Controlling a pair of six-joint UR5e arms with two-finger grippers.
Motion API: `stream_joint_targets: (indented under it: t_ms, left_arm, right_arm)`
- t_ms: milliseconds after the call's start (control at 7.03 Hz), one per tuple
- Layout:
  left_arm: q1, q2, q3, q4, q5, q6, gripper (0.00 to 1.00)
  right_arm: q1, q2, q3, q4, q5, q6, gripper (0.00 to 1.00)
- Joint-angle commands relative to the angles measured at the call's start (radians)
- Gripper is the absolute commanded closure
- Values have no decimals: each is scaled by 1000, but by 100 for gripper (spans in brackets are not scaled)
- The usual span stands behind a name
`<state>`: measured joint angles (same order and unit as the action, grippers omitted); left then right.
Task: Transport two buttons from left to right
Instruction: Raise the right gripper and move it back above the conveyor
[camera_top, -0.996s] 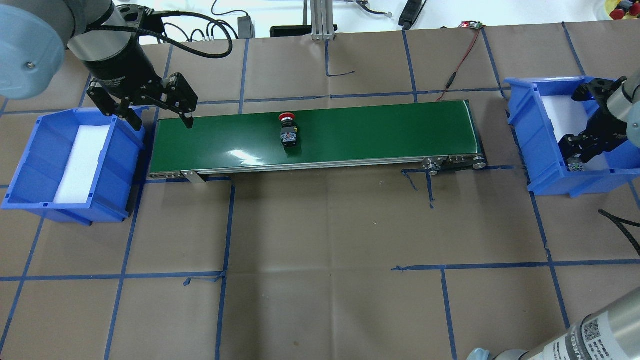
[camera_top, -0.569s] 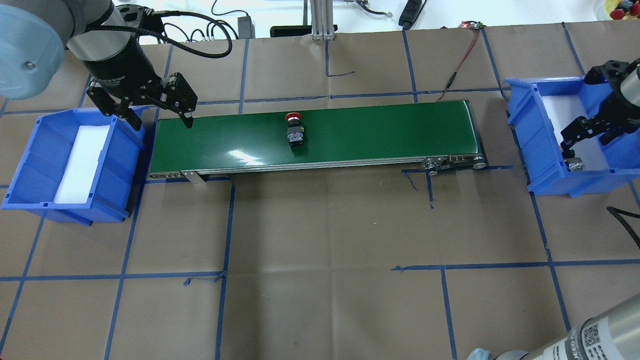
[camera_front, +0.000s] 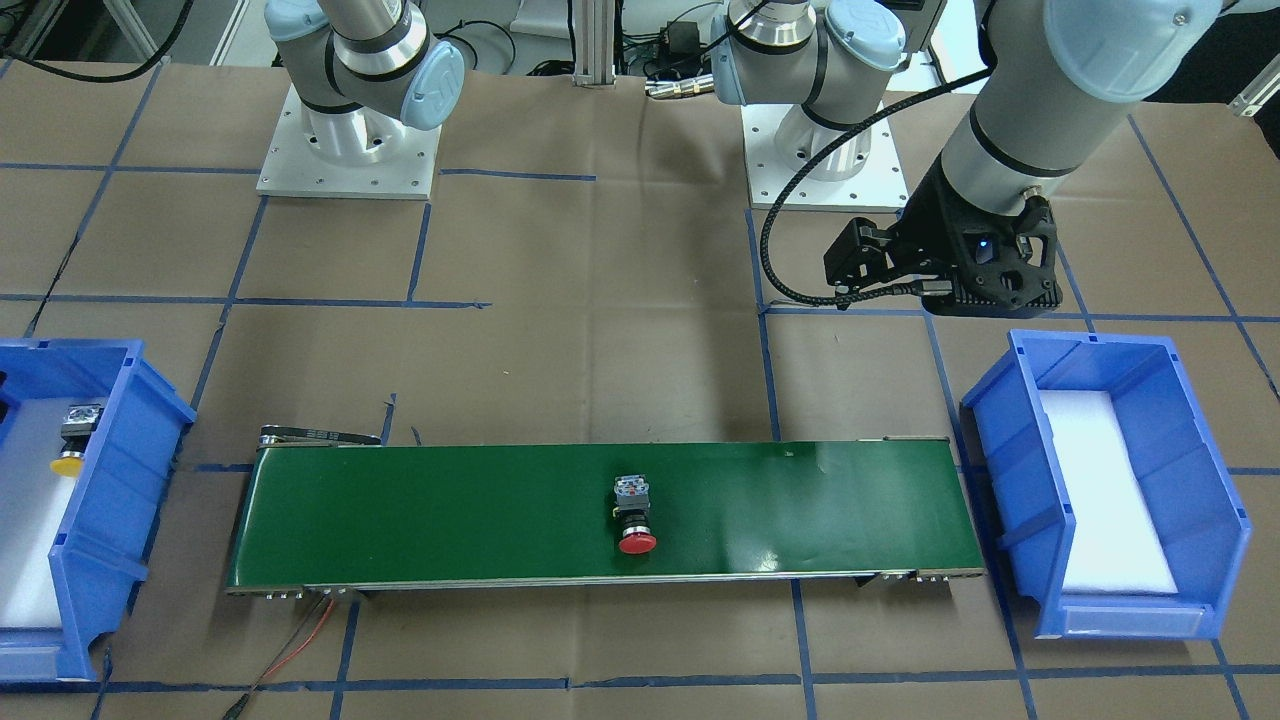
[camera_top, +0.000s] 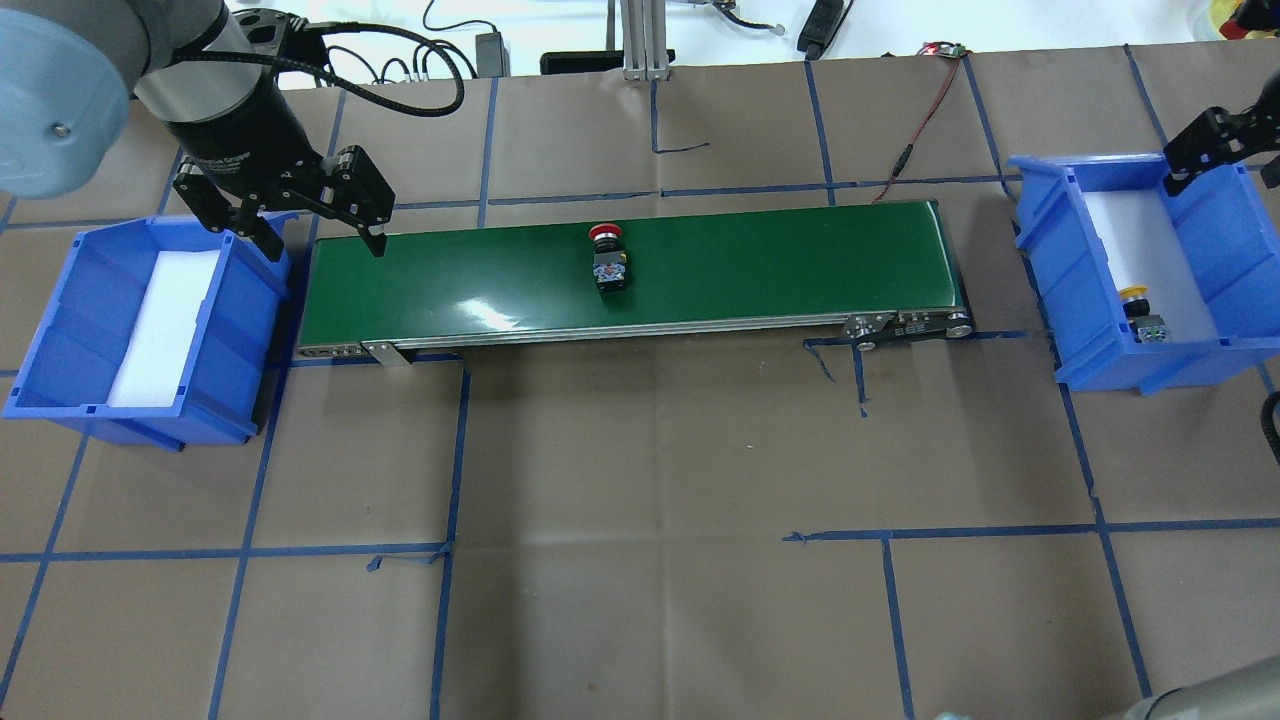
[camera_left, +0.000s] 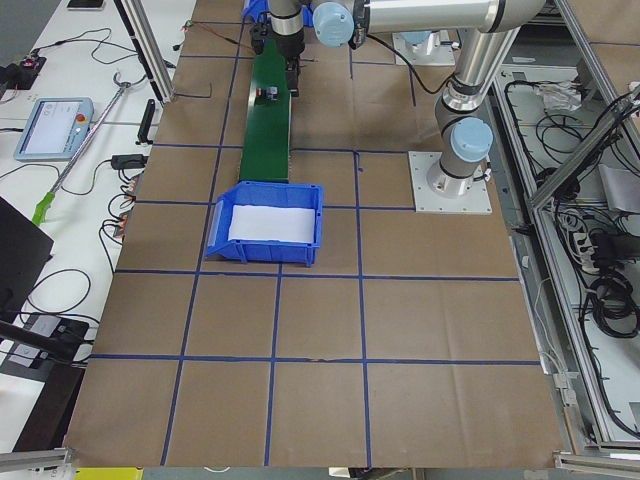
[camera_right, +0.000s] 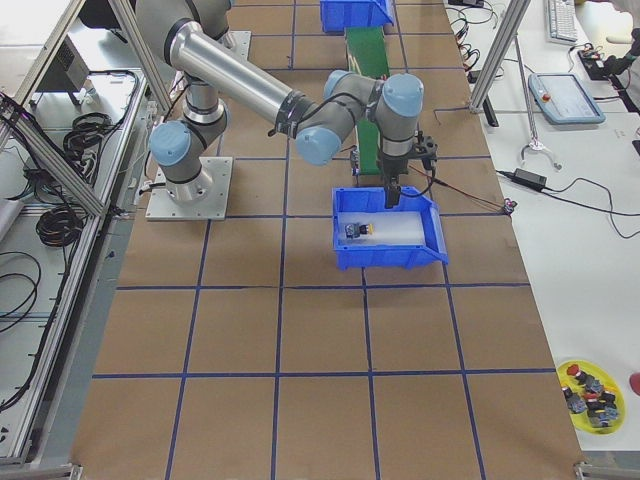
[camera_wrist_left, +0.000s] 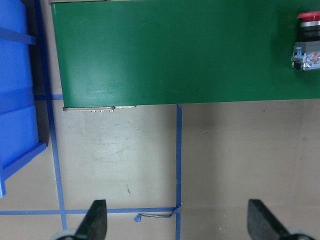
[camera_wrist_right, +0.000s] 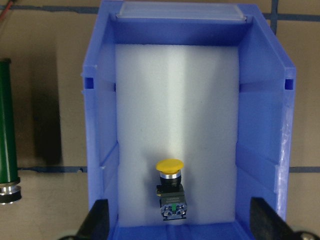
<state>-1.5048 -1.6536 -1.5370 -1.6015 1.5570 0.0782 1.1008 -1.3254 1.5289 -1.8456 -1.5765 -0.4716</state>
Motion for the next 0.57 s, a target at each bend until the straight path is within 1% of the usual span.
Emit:
stream_joint_targets:
  t_ms: [0, 427]
  left_arm:
    - [1, -2, 0, 0, 0, 0, 0]
    - [3, -2, 0, 0, -2, 2, 0]
  right_arm:
    - [164, -64, -13, 107, 7, 237, 0]
    - [439, -61, -4, 95, 4, 558, 0]
